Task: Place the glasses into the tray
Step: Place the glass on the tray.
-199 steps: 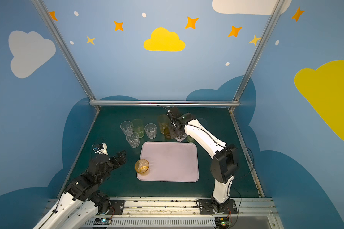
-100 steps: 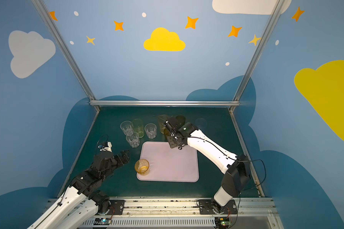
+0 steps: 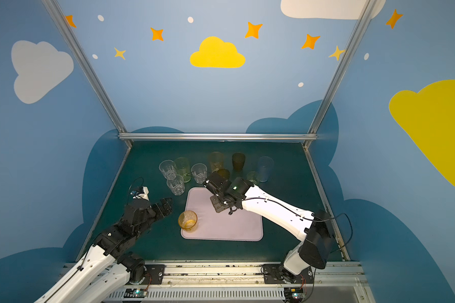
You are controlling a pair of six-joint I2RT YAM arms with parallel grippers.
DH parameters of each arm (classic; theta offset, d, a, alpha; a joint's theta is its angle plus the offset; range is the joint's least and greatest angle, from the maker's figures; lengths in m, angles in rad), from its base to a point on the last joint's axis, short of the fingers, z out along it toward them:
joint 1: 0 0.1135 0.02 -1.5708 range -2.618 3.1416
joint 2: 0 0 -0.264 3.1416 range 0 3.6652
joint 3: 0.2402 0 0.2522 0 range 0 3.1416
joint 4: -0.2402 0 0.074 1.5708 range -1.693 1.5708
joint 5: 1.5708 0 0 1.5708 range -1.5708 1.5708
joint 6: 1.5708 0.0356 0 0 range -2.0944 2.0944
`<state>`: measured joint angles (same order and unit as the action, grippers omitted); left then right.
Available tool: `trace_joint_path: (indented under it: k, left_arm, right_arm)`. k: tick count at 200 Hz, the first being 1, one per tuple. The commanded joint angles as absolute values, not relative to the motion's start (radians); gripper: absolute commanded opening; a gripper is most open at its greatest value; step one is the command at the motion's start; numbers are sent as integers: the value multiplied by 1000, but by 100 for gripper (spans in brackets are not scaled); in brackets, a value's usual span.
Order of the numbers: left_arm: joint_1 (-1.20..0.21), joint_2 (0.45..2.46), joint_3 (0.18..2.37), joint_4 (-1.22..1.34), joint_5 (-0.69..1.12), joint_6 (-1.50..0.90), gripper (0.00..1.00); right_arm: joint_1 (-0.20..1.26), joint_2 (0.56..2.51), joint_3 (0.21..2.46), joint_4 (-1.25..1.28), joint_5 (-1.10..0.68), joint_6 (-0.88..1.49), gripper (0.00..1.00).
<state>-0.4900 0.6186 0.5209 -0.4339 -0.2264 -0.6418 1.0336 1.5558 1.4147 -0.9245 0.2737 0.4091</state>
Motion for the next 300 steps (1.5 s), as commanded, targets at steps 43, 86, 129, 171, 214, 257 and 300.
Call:
trace_joint_path:
  k: [43, 86, 129, 171, 214, 257, 300]
  left_arm:
    - [-481, 530, 495, -443, -259, -626, 100]
    - [-482, 492, 476, -440, -264, -625, 100]
    - [-479, 468, 475, -467, -271, -650, 100]
    - [-479, 407, 454, -471, -287, -638, 100]
    - [-479, 385, 440, -470, -280, -637, 100]
    - [-479, 377, 434, -468, -278, -625, 100]
    - [-479, 376, 428, -463, -269, -626, 100]
  right_arm:
    - [1131, 1646, 1470, -907, 300, 472, 0]
    - [1183, 1693, 1493, -910, 275, 510, 0]
    - [1229, 1750, 1511, -930, 238, 555, 0]
    - [1263, 1795, 1532, -960, 213, 590, 0]
    - [1268, 1833, 1534, -951, 189, 618, 0]
    - [1266, 1862, 1542, -958, 185, 643, 0]
    - [1264, 1868, 1553, -949, 180, 657, 18]
